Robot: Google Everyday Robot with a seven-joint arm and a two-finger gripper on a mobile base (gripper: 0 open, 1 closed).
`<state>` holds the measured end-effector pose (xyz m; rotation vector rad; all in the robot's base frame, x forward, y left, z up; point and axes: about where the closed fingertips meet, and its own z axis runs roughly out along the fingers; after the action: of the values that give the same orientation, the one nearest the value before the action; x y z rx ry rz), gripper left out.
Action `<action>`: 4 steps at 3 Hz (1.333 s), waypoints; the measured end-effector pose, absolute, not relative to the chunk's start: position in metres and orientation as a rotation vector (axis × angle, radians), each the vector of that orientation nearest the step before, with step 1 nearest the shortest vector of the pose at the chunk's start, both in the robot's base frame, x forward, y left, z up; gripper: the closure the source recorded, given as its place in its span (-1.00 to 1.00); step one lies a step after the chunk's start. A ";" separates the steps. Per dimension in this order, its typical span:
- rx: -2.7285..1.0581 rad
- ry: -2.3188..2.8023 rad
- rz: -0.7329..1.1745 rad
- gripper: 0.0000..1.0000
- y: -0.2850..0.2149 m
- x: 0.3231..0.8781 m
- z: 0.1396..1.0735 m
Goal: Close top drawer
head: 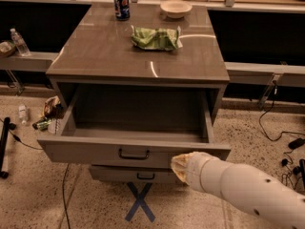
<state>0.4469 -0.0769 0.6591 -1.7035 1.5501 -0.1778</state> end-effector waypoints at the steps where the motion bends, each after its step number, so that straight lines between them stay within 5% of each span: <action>1: -1.727 1.479 -0.208 1.00 -0.073 0.488 0.660; 4: -1.728 1.438 -0.262 1.00 -0.083 0.545 0.663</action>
Offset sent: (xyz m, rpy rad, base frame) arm 0.1106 -0.0123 -0.0053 -0.0407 -0.0957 0.0507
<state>0.5445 -0.0832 0.6626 -1.7277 1.4378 -0.2616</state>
